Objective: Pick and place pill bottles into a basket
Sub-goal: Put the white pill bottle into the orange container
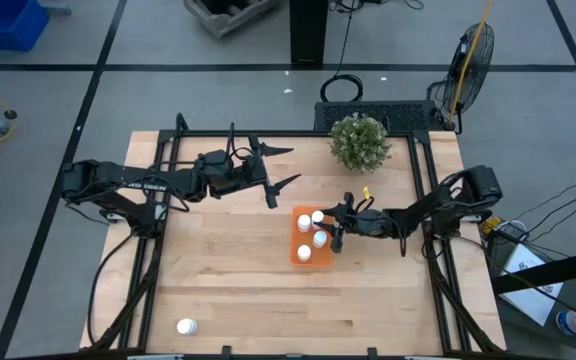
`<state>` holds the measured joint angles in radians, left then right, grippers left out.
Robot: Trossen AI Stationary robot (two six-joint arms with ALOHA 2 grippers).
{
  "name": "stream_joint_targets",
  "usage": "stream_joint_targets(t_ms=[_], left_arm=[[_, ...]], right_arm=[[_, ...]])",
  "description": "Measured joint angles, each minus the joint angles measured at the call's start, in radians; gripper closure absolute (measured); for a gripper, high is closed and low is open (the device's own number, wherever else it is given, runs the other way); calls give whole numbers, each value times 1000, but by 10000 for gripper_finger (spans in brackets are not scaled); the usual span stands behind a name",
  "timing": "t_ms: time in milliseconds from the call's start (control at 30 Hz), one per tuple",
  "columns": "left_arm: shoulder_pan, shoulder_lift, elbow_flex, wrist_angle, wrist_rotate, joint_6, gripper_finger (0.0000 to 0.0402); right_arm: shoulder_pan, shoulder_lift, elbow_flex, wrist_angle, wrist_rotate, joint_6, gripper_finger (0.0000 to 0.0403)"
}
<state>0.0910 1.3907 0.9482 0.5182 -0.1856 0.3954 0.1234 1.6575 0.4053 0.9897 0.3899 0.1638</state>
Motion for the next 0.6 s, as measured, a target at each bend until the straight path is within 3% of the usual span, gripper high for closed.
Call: stream_joint_targets(t_ms=[267, 600], left_arm=[[0, 0, 0, 0, 0, 0, 96], [0, 0, 0, -1, 0, 2, 96]], right_arm=[[0, 73, 2, 77, -2, 23, 260], [2, 50, 0, 54, -81, 35, 260]])
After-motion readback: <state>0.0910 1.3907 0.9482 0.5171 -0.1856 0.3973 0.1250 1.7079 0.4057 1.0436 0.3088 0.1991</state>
